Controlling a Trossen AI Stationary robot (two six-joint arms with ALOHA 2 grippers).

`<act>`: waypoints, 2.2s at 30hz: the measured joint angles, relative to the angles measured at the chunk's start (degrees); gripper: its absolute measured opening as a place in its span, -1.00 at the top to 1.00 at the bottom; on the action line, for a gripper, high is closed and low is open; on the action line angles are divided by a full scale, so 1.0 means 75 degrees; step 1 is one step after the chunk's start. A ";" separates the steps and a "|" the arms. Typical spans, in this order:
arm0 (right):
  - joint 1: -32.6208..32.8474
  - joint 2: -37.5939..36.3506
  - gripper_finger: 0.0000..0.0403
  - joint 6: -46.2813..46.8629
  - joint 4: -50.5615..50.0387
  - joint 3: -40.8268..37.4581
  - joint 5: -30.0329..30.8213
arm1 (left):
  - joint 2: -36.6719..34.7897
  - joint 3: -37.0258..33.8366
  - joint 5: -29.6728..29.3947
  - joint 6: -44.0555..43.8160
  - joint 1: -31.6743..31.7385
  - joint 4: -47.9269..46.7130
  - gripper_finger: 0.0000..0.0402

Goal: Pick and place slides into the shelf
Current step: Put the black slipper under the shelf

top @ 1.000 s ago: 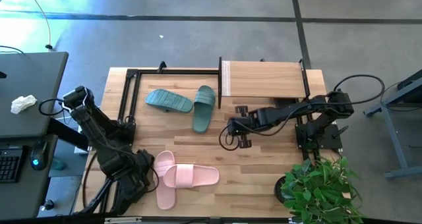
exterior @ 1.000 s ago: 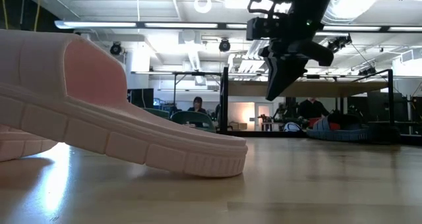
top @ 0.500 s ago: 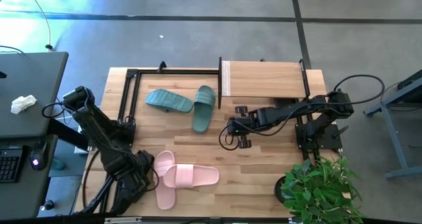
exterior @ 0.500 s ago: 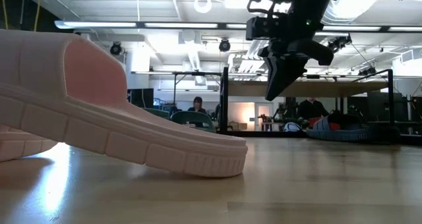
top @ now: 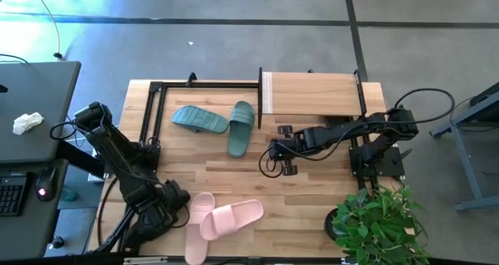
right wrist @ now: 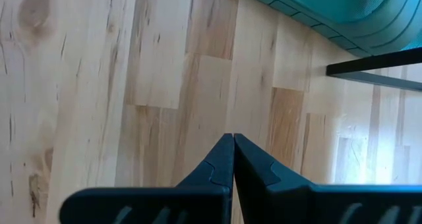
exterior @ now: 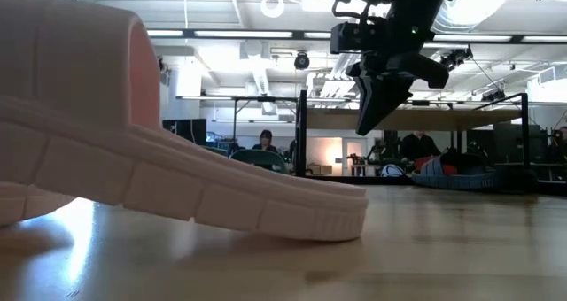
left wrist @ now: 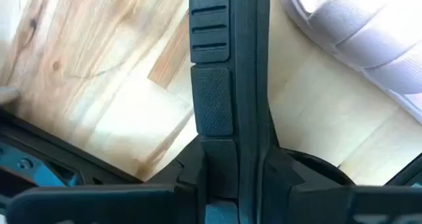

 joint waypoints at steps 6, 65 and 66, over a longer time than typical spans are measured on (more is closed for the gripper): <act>-0.0104 0.0000 1.00 0.0000 0.0035 0.0000 0.0040 | -0.0018 0.0000 -0.0063 0.0042 -0.0003 -0.0096 0.65; 0.2151 -0.1670 1.00 -1.0376 0.4722 0.0006 0.4716 | 0.1326 0.4800 0.5839 1.3296 1.0055 -0.1430 0.68; 0.2170 -0.1670 1.00 -1.0342 0.4777 0.0006 0.4415 | 0.1338 0.4800 0.5957 1.3354 1.0152 -0.1469 0.68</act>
